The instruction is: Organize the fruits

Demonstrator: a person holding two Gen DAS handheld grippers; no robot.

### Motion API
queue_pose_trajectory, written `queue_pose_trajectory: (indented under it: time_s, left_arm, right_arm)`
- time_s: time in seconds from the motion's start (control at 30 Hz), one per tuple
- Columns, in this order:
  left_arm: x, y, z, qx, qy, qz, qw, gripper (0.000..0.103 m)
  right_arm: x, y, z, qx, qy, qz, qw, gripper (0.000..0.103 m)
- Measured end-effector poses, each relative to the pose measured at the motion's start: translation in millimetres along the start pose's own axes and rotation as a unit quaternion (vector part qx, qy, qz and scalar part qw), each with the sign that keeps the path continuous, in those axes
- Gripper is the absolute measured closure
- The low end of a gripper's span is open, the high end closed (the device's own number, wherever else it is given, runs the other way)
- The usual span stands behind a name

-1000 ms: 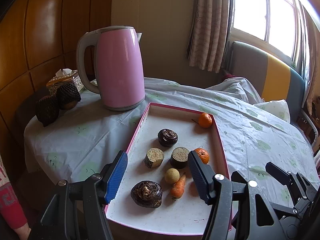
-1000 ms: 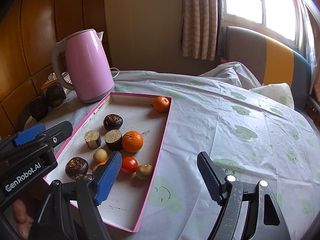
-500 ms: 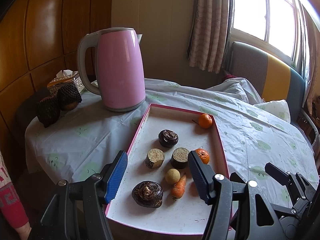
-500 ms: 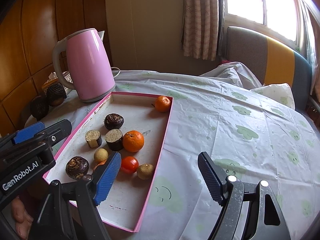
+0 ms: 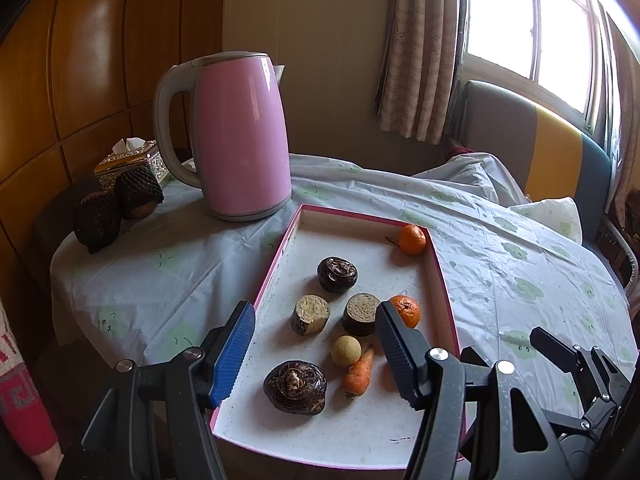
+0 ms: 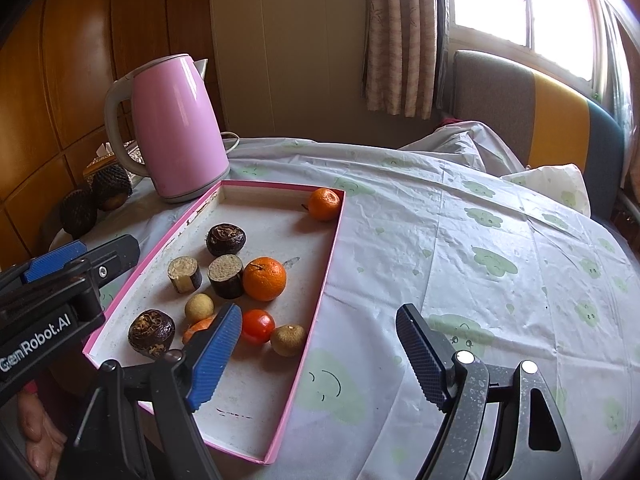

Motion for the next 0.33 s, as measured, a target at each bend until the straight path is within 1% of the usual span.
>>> queue_pose_trajectory:
  time_s: [0.07,0.1,0.13,0.27,0.3,0.33]
  left_arm:
    - [-1.5,1.1,0.7,-0.008,-0.008,0.001,0.9999,0.040]
    - [-2.1,2.2,1.0,-0.014,-0.012,0.002,0.9998,0.045]
    - [-2.6,3.1,1.5,-0.017,-0.014,0.000,0.9998,0.053]
    - [-2.2,3.7,3.6,-0.023,-0.013,-0.004,0.9996,0.054]
    - [-2.4,2.9,4.1,-0.021,-0.013,-0.004,0.9997,0.054]
    - [-3.1,1.2,4.2,-0.014,-0.011,-0.013,0.9998,0.054]
  right_arm:
    - [0.1,-0.4,-0.3,0.001,0.000,0.000,1.000,0.022]
    - [0.1,-0.7,-0.7,0.001,0.000,0.000,1.000,0.022]
    - [-0.1,-1.1,-1.1,0.002,0.001,0.000,1.000,0.022]
    - [-2.1,-3.3,-3.0,0.005,-0.001,-0.001,1.000,0.022]
    - [-3.0,-3.6,-3.3,0.006,-0.002,-0.001,1.000,0.022]
    - [-4.5,-3.9,-3.4,0.006,-0.004,-0.002,1.000,0.022]
Point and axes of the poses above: each gripper's, at about its wrist camera, not at the fingertips, and y roughly against the way its jaws point, x to its left, z to its top, the point moved 4 cm from there along -y, roughly the way its jaws point, and after that the axes turned 4 degrees about -y, right-handed, at the moved point
